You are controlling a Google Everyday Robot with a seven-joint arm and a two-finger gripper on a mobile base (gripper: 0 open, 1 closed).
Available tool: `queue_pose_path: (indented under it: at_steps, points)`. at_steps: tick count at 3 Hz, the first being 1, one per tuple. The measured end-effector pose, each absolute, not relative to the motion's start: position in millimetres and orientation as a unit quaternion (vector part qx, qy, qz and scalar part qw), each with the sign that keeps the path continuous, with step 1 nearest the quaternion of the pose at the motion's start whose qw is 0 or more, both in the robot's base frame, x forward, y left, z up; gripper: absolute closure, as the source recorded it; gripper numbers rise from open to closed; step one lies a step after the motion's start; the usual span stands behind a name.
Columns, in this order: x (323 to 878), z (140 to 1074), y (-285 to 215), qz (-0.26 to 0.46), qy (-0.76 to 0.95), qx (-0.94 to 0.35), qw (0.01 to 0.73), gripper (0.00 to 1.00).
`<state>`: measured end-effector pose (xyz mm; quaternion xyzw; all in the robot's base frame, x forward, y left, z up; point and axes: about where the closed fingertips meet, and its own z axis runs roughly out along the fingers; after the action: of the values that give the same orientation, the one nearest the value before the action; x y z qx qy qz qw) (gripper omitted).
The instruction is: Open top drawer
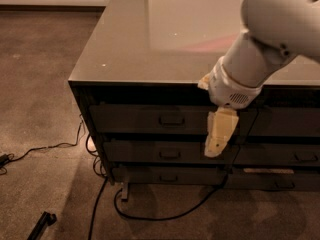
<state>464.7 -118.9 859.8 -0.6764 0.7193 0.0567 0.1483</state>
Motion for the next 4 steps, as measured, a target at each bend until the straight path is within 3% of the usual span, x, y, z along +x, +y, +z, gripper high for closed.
queue_pose_path:
  at_steps: [2, 4]
  points:
    - [464, 845, -112, 0.055, 0.704, -0.692, 0.152, 0.00]
    - [484, 806, -74, 0.124, 0.656, -0.722, 0.184, 0.00]
